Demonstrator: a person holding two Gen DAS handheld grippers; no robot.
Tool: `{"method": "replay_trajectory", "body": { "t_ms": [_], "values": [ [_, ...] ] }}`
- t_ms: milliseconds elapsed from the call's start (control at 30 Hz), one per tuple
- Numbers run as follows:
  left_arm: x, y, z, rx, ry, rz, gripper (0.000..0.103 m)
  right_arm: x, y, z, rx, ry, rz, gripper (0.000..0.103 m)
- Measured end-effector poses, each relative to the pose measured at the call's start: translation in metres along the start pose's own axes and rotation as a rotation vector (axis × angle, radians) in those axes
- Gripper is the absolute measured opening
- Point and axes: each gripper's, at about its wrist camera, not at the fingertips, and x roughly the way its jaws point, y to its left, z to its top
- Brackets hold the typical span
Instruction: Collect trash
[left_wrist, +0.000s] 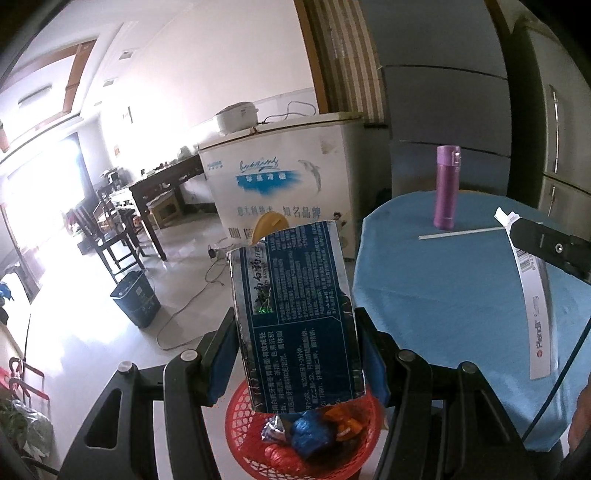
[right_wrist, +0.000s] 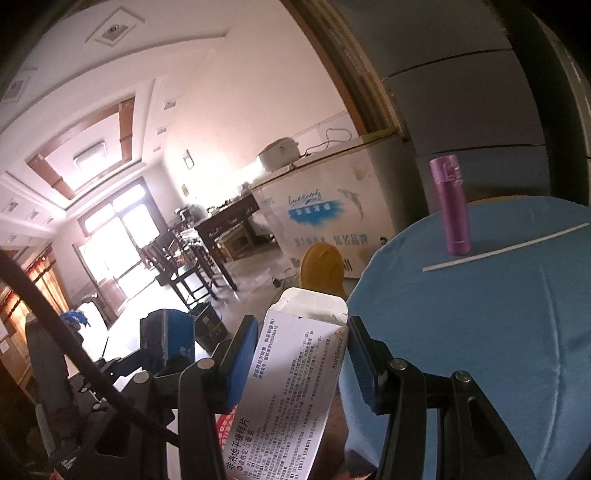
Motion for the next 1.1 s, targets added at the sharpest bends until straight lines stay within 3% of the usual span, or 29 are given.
{"method": "replay_trajectory", "body": {
  "t_ms": [333,1100],
  "values": [
    [0.020,0.011,-0.009,-0.017,0.056,0.028,0.062,0.024,0.006,-0.011,-0.014,0.060,0.028,0.052],
    [0.034,0.013,-0.012,-0.020,0.094,0.032,0.062,0.045,0.013,-0.016,-0.028,0.114,0.058,0.052]
  ]
}}
